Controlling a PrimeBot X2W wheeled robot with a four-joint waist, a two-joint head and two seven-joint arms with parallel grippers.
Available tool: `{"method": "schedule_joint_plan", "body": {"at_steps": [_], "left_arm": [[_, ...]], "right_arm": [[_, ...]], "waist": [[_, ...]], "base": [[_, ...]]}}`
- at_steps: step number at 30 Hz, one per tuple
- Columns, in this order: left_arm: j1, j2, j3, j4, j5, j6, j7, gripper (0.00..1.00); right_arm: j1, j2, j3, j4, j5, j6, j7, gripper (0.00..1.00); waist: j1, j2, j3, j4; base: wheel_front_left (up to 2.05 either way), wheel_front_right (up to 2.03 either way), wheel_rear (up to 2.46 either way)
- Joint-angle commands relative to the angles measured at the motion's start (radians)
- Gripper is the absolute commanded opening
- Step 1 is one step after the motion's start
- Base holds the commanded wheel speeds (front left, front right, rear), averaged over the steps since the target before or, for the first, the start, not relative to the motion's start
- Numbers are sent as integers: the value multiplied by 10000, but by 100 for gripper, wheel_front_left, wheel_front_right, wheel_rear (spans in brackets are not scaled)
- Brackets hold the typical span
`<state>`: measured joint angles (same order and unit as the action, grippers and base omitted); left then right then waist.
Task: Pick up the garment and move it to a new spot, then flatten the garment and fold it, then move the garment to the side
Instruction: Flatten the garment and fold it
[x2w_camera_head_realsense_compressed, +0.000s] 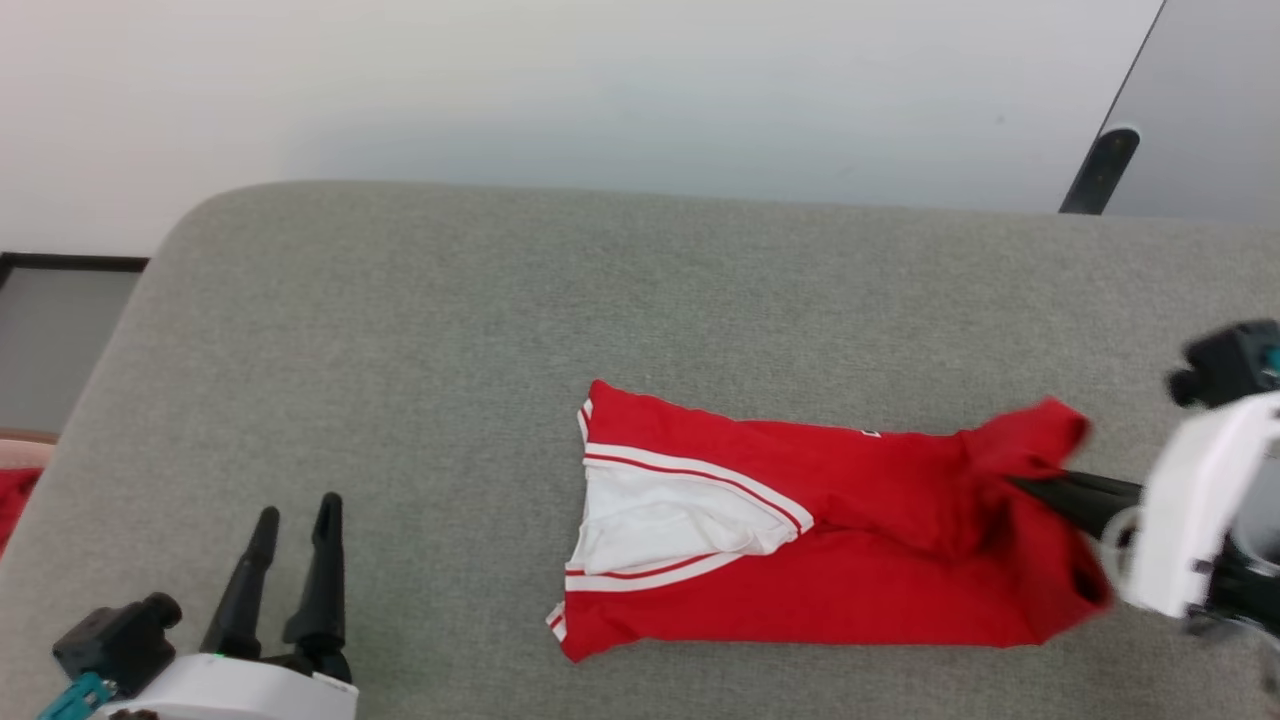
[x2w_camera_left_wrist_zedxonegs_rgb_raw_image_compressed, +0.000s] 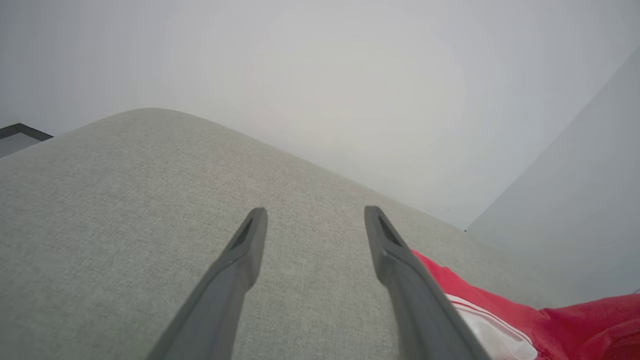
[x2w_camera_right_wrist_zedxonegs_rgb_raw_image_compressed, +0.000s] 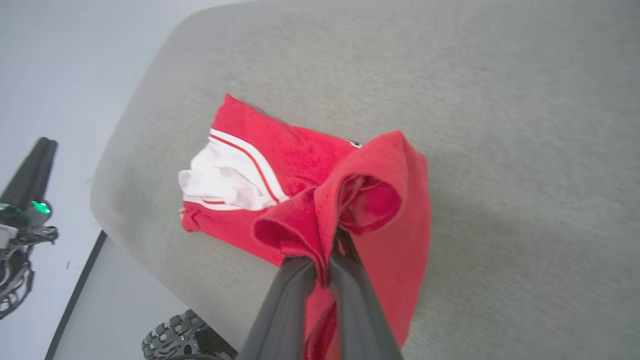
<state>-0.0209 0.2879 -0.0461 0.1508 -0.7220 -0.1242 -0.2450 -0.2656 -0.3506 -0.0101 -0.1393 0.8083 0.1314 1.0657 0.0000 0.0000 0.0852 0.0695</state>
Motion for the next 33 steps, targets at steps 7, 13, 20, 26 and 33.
{"method": "schedule_joint_plan", "body": {"at_steps": [7, 13, 20, 26, 33], "left_arm": [[-229, -180, -311, 61, -75, -19, 14, 100], [-579, -384, -540, 258, -100, -46, -51, 100], [-997, -587, -855, 543, -159, -61, -117, 100], [-1174, -671, -953, 765, -212, -75, -169, 100], [-1155, -614, -900, 787, -319, -81, -194, 100]], "right_arm": [[-1010, 1352, 1023, 97, -555, -16, -120, 0], [-1794, 2071, 1923, 905, -1129, -16, -544, 0], [-2422, 2494, 2566, 2294, -1800, -14, -1470, 0], [-2844, 2529, 3196, 3349, -2144, -14, -2026, 28], [-3262, 2393, 3849, 3693, -1855, -14, -2465, 100]], "waist": [[0, 0, -49, 505], [0, 0, 170, 1012], [0, 0, 438, 1643], [0, 0, 567, 1934], [0, 0, 535, 1914]], "base": [[0, 0, 0], [0, 0, 0], [0, 0, 0], [0, 0, 0], [0, 0, 0]]}}
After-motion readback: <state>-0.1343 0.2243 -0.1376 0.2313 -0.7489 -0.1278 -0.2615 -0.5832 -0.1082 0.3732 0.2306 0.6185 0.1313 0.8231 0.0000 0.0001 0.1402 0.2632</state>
